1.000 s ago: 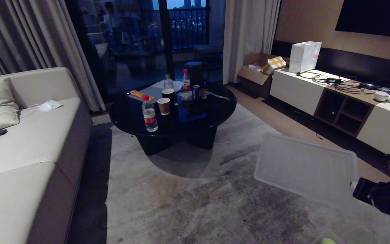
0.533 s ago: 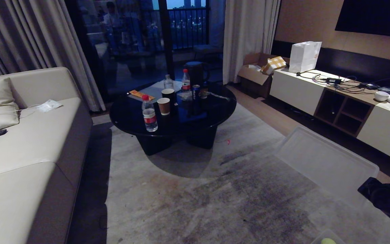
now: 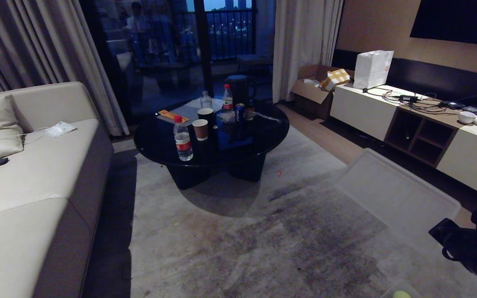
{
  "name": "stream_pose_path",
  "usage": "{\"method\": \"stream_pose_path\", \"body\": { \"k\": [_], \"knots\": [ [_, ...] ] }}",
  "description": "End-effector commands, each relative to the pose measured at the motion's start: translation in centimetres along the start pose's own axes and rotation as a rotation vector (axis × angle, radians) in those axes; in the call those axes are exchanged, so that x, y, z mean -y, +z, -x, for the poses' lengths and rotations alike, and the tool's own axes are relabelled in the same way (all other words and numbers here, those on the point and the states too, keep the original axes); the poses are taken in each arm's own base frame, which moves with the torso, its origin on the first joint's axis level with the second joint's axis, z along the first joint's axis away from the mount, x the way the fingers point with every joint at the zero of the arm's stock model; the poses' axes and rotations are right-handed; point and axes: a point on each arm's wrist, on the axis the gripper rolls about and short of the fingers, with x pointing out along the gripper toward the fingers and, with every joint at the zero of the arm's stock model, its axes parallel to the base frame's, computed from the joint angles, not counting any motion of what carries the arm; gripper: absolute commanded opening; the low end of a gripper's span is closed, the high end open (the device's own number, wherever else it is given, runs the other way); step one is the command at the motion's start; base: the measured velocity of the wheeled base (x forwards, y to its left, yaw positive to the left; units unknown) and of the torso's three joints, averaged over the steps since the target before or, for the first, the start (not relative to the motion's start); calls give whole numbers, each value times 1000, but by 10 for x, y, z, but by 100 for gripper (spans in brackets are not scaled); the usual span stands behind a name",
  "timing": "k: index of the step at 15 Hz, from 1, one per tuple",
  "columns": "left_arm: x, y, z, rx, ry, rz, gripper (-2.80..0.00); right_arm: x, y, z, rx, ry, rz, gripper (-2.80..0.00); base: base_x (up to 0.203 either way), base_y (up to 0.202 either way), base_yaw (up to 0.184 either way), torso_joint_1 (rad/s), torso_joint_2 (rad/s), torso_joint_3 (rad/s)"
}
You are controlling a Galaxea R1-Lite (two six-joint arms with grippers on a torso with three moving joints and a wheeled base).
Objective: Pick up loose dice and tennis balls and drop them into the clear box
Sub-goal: Close the lid
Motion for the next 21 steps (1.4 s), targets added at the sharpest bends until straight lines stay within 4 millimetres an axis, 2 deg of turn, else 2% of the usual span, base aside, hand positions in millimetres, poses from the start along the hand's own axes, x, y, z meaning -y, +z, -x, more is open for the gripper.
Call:
{"method": "stream_pose_path", "body": {
  "k": [1, 6, 7, 14, 21],
  "knots": [
    [0, 0, 0, -1, 1, 1, -280, -4, -3, 13, -6, 33, 31, -280, 0, 0, 0, 0, 0, 0],
    [0, 0, 0, 0, 0, 1, -280, -25, 2, 56, 19, 227, 258, -280, 0, 0, 0, 0, 0, 0],
    [0, 0, 0, 0, 1, 1, -280, -27, 3, 59, 26, 248, 318, -280, 0, 0, 0, 0, 0, 0],
    [0, 0, 0, 0, 1, 1, -280, -40, 7, 77, 34, 453, 426, -280, 0, 0, 0, 0, 0, 0],
    [0, 0, 0, 0, 1, 1, -280, -30, 5, 129, -213, 588, 502, -280, 0, 0, 0, 0, 0, 0]
  ]
}}
